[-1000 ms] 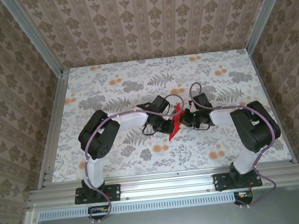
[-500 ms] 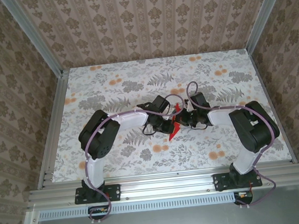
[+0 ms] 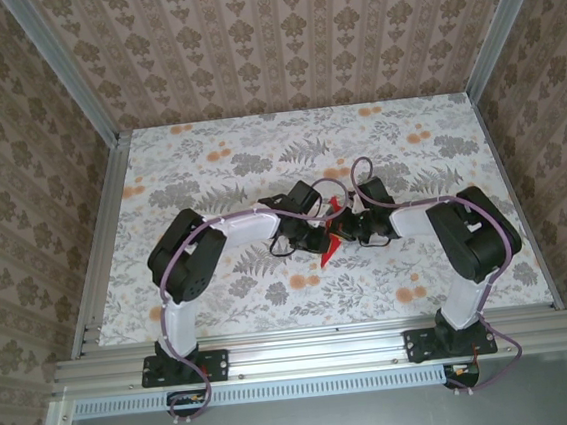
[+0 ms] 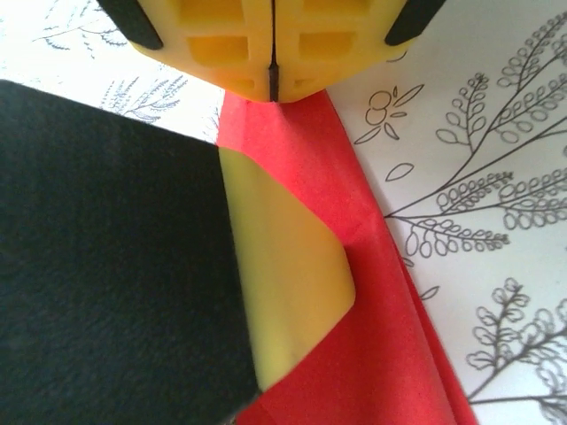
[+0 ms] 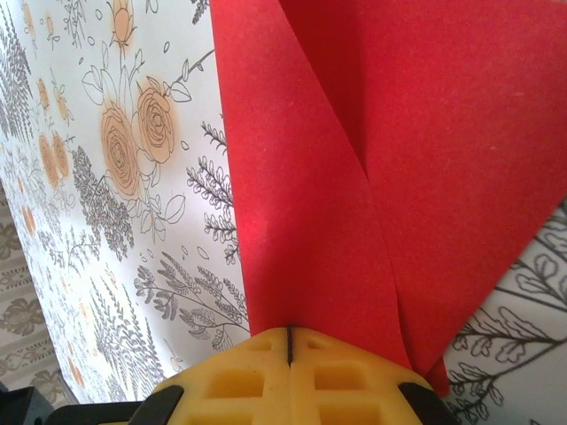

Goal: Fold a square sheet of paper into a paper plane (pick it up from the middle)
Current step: Fold the wing for the fifth time at the center of the table.

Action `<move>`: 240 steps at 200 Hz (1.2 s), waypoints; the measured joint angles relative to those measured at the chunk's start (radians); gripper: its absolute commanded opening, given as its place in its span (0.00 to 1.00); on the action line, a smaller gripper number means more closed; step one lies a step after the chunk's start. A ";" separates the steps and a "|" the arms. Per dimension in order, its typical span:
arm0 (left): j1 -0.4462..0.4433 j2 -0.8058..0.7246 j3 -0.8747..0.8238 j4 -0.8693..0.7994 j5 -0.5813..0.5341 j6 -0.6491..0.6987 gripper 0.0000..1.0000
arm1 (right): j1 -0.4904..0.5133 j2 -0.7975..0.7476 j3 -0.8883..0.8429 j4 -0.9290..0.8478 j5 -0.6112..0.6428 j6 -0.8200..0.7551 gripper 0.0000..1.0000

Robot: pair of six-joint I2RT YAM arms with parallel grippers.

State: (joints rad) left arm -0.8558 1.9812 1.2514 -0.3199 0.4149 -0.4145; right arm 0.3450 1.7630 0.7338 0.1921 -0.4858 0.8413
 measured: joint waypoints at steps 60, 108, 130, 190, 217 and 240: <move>0.043 -0.092 -0.080 0.200 0.072 -0.132 0.12 | 0.000 0.010 0.007 0.006 0.000 0.000 0.02; 0.053 -0.069 -0.080 0.235 0.132 -0.155 0.08 | 0.000 0.020 0.018 0.011 0.000 0.001 0.02; 0.059 -0.062 -0.080 0.230 0.143 -0.154 0.07 | 0.000 0.022 0.021 0.009 0.000 0.003 0.02; 0.054 -0.027 -0.139 0.182 0.162 -0.154 0.06 | 0.000 0.037 0.038 0.011 0.004 0.027 0.01; 0.059 -0.028 -0.146 0.190 0.162 -0.154 0.05 | -0.001 0.037 0.038 0.012 0.004 0.030 0.01; 0.059 -0.028 -0.157 0.207 0.162 -0.155 0.05 | -0.002 0.037 0.038 0.012 0.005 0.030 0.01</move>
State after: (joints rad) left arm -0.7967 1.9533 1.0946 -0.1127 0.5770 -0.5694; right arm 0.3431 1.8000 0.7715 0.2039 -0.4812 0.8715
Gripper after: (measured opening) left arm 0.056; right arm 0.047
